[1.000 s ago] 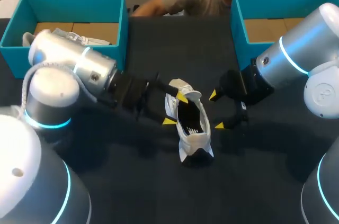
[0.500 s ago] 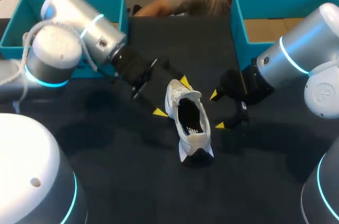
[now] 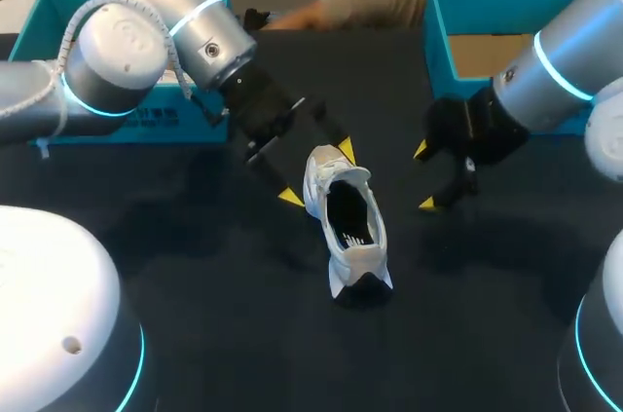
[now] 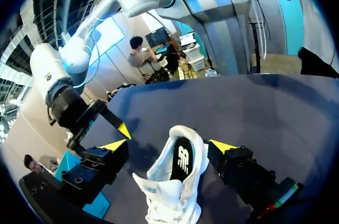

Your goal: Take the shoe out of the shoebox, open the shoe tongue, remove and reinsert the insole, then place the shoe into the shoebox

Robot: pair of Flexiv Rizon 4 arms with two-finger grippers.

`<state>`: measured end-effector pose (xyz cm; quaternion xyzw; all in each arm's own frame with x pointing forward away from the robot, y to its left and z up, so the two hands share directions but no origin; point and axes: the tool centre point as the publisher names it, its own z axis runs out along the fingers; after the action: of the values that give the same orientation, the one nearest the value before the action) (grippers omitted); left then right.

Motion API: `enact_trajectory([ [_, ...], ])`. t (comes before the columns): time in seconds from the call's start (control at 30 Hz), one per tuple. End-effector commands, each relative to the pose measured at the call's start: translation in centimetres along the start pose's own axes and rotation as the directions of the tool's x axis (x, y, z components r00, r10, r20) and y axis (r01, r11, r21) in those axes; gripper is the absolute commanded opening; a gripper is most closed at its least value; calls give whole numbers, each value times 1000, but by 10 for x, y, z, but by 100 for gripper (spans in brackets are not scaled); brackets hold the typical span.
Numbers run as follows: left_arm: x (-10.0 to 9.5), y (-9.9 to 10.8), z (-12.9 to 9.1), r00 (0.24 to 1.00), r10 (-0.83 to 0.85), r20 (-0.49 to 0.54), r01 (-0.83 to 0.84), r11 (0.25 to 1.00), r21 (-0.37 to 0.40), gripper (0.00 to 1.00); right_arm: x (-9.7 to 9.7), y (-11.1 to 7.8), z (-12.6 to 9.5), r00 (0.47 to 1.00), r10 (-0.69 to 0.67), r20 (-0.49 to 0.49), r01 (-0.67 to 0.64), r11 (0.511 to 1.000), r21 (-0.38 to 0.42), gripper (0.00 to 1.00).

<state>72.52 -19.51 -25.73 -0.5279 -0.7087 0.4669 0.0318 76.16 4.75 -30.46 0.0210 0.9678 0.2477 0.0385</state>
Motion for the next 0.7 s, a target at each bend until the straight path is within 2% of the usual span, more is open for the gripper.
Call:
enact_trajectory([
  [0.03, 3, -4, 4, 1000, 0, -30, 0, 1000, 24, 100, 2, -7, -40, 1000, 0, -11, 0, 1000, 15, 100],
  [0.1, 9, -9, 9, 997, 10, -72, -10, 1000, -4, 100, 1, -10, -50, 1000, -6, -30, 7, 999, 34, 100],
  [0.13, 10, -9, 9, 996, 2, -92, -2, 1000, 5, 100, 1, -11, -56, 999, -16, -37, 17, 999, 32, 100],
  [0.23, 14, -10, 7, 991, -2, -137, -1, 1000, -22, 100, 1, -15, -69, 998, -19, -63, 21, 1000, 21, 100],
  [0.3, 15, -9, 4, 987, -2, -160, -4, 999, -32, 100, 1, -19, -75, 996, -11, -84, 14, 999, 42, 100],
  [0.53, 9, -6, -12, 967, -3, -255, -11, 998, -54, 100, -1, -22, -88, 991, -10, -135, 19, 998, 68, 100],
  [0.7, 4, -5, -15, 939, 13, -344, -37, 997, -65, 100, -2, -23, -93, 988, -25, -154, 38, 996, 84, 100],
])
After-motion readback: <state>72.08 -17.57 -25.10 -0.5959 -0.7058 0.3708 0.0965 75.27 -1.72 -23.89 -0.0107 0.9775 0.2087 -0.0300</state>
